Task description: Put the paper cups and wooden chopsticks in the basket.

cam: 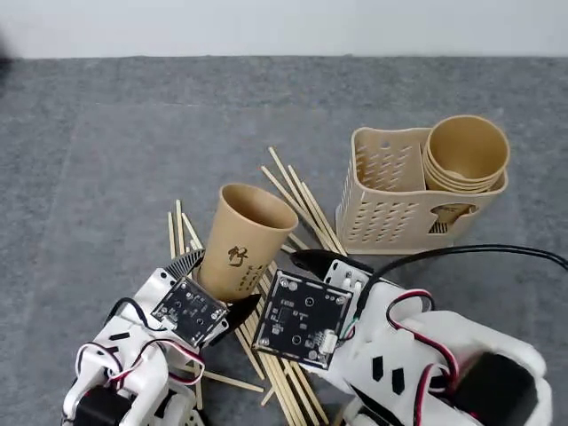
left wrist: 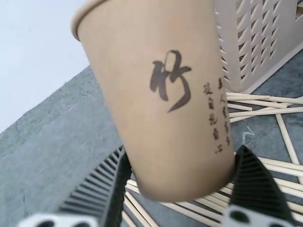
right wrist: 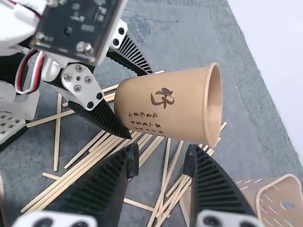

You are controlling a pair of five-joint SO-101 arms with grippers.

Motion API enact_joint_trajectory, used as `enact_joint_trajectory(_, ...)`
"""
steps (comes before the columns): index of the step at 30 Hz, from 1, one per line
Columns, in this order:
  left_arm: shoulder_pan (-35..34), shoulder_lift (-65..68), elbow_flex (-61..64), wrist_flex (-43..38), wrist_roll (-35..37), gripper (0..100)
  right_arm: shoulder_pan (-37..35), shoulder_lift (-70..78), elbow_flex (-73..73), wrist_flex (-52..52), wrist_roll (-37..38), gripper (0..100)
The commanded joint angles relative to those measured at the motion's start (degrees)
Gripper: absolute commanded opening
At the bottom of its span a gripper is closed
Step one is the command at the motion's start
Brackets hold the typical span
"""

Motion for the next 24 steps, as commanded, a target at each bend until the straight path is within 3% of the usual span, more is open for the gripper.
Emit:
enact_joint_trajectory(1,1.58,-0.97,-1.54,-1.14,-0.53,27,-0.22,4.18,-2.46,-0.92,0.70,17.6)
enact_joint_trajectory(7,5.54,-0.97,-3.47,-0.97,-0.26,27,0.04,7.08,-2.55,-2.33,3.34,17.6)
enact_joint_trajectory(14,5.36,-0.97,-4.09,-0.97,-0.26,27,7.43,7.08,-4.22,-3.74,3.43,17.6)
enact_joint_trajectory(19,5.71,-0.97,-4.44,-0.09,-0.26,27,7.96,7.69,-9.93,-1.98,3.43,17.6)
enact_joint_trajectory(24,5.71,-0.97,-4.44,-0.26,-0.26,27,7.96,8.48,-6.59,-3.91,3.43,17.6)
